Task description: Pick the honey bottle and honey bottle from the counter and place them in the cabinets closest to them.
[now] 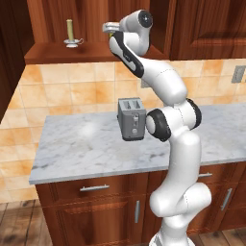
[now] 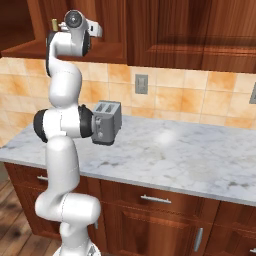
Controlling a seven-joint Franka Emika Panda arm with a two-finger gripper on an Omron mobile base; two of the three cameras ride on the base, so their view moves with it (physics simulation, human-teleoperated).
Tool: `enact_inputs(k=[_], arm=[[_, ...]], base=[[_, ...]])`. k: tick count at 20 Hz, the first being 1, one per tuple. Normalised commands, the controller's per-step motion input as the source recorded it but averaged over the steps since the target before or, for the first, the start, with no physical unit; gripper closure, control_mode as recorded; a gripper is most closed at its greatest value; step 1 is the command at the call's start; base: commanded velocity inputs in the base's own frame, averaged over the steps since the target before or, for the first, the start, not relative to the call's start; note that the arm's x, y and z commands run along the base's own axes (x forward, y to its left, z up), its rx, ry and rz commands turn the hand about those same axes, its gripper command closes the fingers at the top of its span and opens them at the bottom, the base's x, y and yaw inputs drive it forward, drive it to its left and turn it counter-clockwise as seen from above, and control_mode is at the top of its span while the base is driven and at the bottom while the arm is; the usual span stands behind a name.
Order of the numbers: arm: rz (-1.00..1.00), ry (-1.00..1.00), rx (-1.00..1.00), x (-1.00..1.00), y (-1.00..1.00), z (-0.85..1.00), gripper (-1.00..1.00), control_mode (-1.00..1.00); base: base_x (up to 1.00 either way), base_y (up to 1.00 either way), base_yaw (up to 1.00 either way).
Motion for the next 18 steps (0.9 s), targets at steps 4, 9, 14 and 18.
enact_inputs(k=[4,9,14,18], arm=[[0.00,0.00,0.00,0.00,0.00,0.00,1.00,-1.00],[0.00,0.00,0.00,0.00,0.00,0.00,-1.00,-1.00],[0.00,0.00,0.00,0.00,0.00,0.00,-1.00,-1.00],[0.00,0.07,0.00,0.00,-0.21,0.00,-1.00,-1.00]], base=[[0.00,0.00,0.00],[0.00,0.00,0.00],[0.00,0.00,0.00],[0.00,0.00,0.00]])
